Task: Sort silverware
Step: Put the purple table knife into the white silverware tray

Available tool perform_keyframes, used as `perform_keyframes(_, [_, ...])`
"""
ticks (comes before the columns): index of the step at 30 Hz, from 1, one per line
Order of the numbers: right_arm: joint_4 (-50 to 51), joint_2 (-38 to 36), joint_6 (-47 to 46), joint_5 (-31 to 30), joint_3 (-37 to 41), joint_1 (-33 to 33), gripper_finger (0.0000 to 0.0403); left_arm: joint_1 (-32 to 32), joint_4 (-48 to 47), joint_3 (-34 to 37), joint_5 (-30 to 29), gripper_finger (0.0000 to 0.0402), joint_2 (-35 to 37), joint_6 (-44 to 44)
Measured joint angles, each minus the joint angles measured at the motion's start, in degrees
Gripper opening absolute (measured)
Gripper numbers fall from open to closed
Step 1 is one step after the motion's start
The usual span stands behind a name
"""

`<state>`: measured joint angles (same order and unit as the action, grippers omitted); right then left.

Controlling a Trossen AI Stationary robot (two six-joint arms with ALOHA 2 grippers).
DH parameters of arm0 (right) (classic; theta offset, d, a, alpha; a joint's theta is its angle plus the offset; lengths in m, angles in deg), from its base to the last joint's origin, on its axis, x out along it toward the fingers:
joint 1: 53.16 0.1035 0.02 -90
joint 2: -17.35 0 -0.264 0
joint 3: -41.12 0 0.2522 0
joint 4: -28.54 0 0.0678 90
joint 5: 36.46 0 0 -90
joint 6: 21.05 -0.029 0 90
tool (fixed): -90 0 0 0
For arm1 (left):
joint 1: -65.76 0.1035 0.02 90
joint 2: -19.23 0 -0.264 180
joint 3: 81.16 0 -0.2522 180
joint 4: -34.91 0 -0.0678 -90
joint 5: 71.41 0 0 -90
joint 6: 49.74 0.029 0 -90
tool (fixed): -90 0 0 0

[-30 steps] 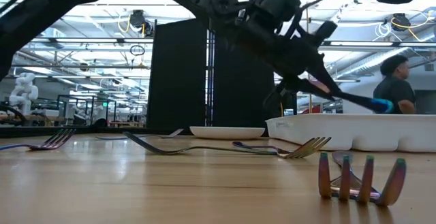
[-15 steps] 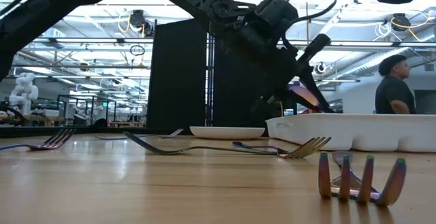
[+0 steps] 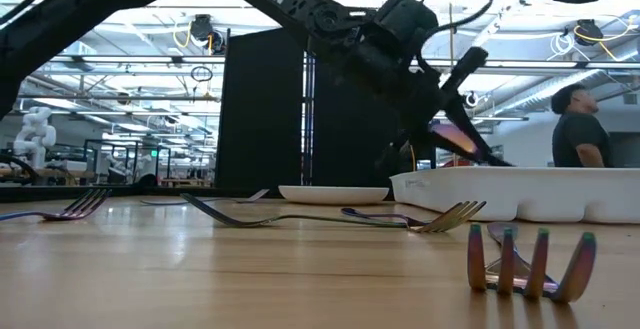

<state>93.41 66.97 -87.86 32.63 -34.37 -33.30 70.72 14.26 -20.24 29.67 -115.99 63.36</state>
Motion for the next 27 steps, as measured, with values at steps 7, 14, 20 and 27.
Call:
perform_keyframes(7, [-1.03, 0.0, -0.02, 0.0, -0.02, 0.0, 0.0038, -0.01, 4.52, 0.0, -0.07, 0.0057, -2.45, 1.27])
perform_keyframes(14, [-2.06, 0.0, 0.37, 0.2, -0.02, 0.0, 0.0038, 0.04, 6.25, 0.02, 1.01, 0.0057, -2.52, 1.27])
perform_keyframes(20, [-2.65, 0.0, 1.44, 1.36, -0.02, 0.0, 0.0038, 0.65, 6.17, 0.02, 2.55, 0.0057, -2.52, -0.66])
perform_keyframes(27, [-2.92, 0.0, 1.76, 1.75, -0.02, 0.0, 0.0038, 0.8, 6.25, 0.02, 2.87, 0.0057, -2.52, -4.4])
